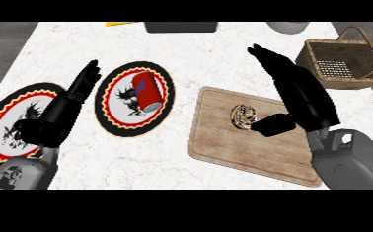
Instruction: Pick the cupcake from the cutting board and place it in the basket
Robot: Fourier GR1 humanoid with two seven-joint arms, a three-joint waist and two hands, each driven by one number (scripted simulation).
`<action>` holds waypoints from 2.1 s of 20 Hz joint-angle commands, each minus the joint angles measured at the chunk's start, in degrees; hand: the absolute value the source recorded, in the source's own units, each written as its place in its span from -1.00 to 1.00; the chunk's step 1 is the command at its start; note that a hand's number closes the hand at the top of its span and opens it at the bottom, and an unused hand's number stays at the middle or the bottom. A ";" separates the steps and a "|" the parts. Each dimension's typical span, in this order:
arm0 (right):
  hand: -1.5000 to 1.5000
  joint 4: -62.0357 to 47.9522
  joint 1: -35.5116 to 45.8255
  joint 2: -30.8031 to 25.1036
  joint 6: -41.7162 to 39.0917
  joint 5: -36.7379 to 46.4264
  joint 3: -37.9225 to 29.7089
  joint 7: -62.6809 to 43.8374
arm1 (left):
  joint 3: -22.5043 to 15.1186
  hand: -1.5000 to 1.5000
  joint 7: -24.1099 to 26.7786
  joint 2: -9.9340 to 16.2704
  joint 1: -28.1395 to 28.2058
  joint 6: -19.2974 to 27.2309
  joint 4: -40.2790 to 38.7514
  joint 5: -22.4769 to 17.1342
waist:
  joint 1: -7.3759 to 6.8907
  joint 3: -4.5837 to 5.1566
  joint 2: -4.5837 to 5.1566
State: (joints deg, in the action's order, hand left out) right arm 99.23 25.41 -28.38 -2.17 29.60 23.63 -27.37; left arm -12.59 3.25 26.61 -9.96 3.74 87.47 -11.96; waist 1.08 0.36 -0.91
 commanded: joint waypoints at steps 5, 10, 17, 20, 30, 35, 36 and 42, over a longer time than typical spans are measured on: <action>-1.00 12.48 4.85 -6.62 -27.69 -18.83 -4.59 -19.38 | -0.15 0.00 0.96 -1.63 -0.47 0.68 -1.81 1.93 | 0.42 -0.20 0.49; -1.00 20.47 4.44 -6.90 -33.13 -29.13 -11.25 -31.50 | 0.79 0.00 -2.71 -2.04 -0.19 0.25 2.66 2.25 | -0.65 -0.31 0.63; -1.00 21.83 -4.39 -9.19 -33.38 -25.63 -17.66 -22.14 | 3.91 0.00 -0.98 -4.42 -3.46 -4.18 -3.18 2.99 | -0.65 -0.35 0.90; -1.00 21.18 -6.10 -3.82 -29.97 -18.24 -12.95 -21.70 | 4.12 0.00 -5.83 -3.74 -1.43 -3.97 4.50 3.41 | -1.21 -0.36 0.84; -1.00 5.28 -11.95 4.20 -19.12 -0.41 -9.80 0.16 | 5.13 0.00 -1.34 -7.31 1.22 -5.10 2.18 6.98 | -1.36 -0.38 0.97; -1.00 1.95 -14.00 4.31 -16.80 3.72 -11.78 7.38 | 5.83 0.00 -1.61 -8.59 0.69 -7.29 1.68 8.85 | -1.05 -0.36 0.91; -1.00 0.23 -15.12 6.41 -14.76 6.35 -9.19 7.61 | 8.10 0.00 -3.79 -6.33 0.75 -8.53 4.23 7.63 | -1.17 -0.37 0.89; -1.00 -2.85 -13.62 11.11 -13.91 9.92 -9.60 9.44 | 9.92 0.00 -1.63 -9.57 3.26 -9.59 4.24 8.89 | -1.17 -0.35 0.87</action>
State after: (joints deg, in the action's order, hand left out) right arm 95.86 13.98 -19.48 -16.74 36.75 13.30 -19.30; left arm -4.35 0.42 18.14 -8.97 -4.86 90.49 -3.48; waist -0.15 -0.01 0.02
